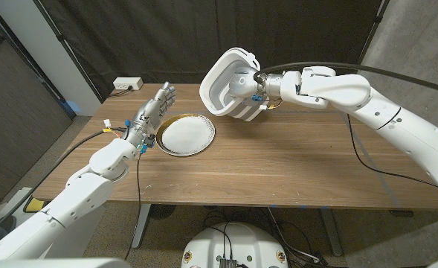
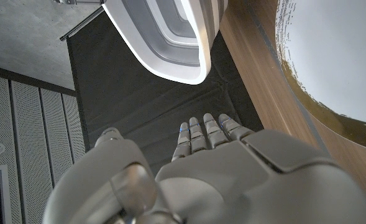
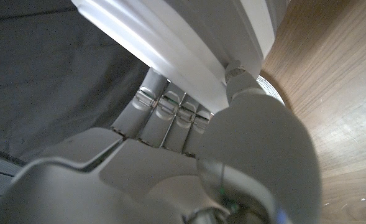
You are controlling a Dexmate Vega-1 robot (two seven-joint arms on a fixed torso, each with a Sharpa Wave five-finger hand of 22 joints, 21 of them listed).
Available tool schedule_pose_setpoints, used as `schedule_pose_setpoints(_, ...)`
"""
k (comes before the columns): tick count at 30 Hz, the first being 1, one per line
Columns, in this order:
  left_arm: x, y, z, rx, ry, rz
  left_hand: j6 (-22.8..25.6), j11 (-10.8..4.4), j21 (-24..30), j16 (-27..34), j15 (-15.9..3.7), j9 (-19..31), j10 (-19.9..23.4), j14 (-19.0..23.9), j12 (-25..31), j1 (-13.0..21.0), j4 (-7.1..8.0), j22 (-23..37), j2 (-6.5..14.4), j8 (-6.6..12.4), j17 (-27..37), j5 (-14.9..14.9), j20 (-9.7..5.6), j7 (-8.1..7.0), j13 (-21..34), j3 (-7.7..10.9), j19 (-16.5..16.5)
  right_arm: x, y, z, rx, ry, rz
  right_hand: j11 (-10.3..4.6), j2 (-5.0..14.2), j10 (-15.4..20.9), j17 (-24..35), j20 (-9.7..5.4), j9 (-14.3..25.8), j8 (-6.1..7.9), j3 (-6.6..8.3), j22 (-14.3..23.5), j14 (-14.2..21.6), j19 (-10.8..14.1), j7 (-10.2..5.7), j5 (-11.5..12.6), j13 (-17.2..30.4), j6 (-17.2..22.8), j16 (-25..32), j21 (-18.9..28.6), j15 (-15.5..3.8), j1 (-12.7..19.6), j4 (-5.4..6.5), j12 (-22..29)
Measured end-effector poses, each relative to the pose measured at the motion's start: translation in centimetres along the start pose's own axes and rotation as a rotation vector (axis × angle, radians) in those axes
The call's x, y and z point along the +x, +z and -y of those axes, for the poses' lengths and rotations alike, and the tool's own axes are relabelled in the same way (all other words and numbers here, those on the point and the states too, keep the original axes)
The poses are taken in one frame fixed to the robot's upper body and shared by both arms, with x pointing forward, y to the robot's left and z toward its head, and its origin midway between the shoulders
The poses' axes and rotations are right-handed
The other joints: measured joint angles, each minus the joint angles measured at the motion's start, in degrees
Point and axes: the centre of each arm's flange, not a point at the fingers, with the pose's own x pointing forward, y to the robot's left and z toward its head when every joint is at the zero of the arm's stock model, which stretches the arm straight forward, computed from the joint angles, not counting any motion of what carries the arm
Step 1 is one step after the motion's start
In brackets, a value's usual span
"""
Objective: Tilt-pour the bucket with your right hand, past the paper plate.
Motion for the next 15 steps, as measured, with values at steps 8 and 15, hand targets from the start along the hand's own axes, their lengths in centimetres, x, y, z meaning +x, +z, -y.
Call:
schedule_pose_setpoints(8,0.4,-0.5,0.1,-0.015,-0.004,-0.003,0.0,0.0,0.0,0.0,0.0,0.0,0.0,0.0,0.0,0.0,0.0,0.0,0.0,0.0,0.0,0.0,-0.32,0.0,0.0,0.0,-0.32,0.9,-0.7,-0.2,-0.055,0.032,0.01,-0.01,-0.01,0.01,0.01,0.0,0.0,0.0,-0.23,-0.13,0.0,0.0,0.0,0.0,0.24,0.0,0.0,0.22,0.0,0.01,0.23,-0.01)
schedule_pose_setpoints(15,0.5,-1.1,0.2,-0.044,-0.002,0.017,0.0,0.0,0.0,0.0,0.22,0.0,0.0,0.22,0.0,0.16,0.0,0.0,0.16,0.0,0.04,-0.4,-0.31,0.0,0.0,0.0,-0.31,1.5,-1.3,0.1,-0.106,0.064,0.025,-0.1,-0.01,0.09,-0.01,0.1,-0.14,-0.09,-0.23,-0.11,0.08,-0.1,-0.12,0.0,0.17,0.12,-0.01,0.43,0.1,0.01,0.23,-0.02)
